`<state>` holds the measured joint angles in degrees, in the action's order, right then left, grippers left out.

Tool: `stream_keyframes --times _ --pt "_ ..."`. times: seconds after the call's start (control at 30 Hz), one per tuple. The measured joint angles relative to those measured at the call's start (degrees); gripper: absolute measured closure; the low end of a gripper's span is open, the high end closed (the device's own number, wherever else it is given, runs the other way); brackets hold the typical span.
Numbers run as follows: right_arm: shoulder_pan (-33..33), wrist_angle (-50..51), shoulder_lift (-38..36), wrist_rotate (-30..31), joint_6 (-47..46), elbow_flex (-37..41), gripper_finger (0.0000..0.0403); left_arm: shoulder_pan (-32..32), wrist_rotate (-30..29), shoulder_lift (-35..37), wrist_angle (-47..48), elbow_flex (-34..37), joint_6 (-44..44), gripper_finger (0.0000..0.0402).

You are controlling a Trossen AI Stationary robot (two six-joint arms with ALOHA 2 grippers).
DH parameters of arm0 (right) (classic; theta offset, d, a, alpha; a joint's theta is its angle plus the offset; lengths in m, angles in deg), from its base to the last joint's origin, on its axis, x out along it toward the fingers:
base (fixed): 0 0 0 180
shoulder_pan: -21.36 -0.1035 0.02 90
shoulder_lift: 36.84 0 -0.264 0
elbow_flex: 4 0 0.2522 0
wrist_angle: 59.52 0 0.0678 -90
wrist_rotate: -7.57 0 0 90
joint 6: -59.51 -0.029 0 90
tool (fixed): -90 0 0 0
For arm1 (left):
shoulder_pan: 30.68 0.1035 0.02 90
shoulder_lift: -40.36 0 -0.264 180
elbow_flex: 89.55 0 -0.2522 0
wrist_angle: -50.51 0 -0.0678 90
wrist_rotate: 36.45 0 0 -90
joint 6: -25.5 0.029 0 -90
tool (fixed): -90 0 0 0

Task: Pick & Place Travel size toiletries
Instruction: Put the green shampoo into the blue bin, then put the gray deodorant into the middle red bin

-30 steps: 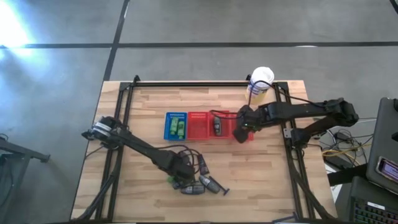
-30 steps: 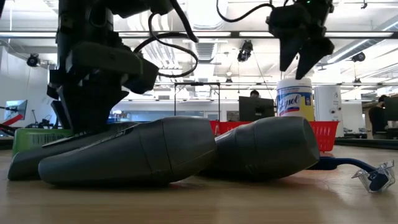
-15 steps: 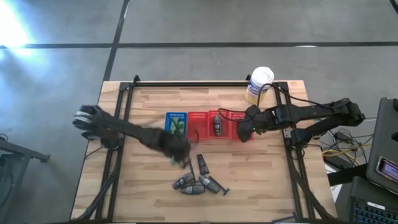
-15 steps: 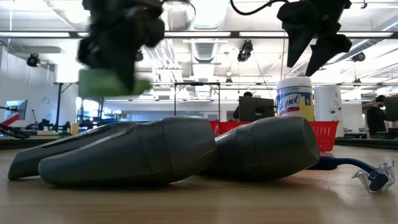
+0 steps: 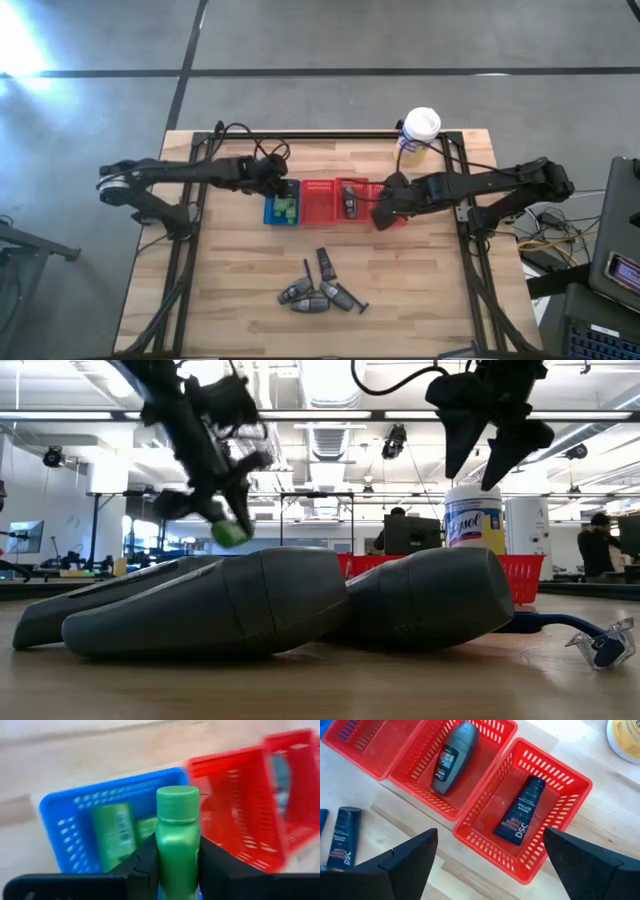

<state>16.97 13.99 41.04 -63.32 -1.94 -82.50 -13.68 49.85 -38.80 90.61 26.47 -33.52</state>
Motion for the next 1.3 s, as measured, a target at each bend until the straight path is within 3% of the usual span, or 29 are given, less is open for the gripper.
stream_keyframes --times 0.27,0.5,0.77,1.07,1.3 --pt "-0.5 -0.1 4.5 -0.9 1.1 -2.8 0.0039 -1.1 -1.7 1.3 0.0 2.4 -0.1 0.0226" --pt "-1.3 -0.1 7.4 -7.2 6.3 -3.8 0.0037 -2.2 -1.9 5.3 2.1 -1.7 10.9 0.0169" --pt "-5.2 -2.4 8.5 -13.1 7.5 -3.0 0.0037 -12.1 -1.3 11.7 6.9 -1.7 19.9 0.0168" --pt "-15.3 -14.0 10.7 -15.7 2.2 -3.0 0.0037 -27.3 -7.8 15.2 7.2 0.2 15.7 0.0168" --pt "-20.5 -22.1 21.5 -13.1 -1.3 -8.0 0.0037 -29.5 -11.1 16.4 13.2 0.9 20.4 0.0168"
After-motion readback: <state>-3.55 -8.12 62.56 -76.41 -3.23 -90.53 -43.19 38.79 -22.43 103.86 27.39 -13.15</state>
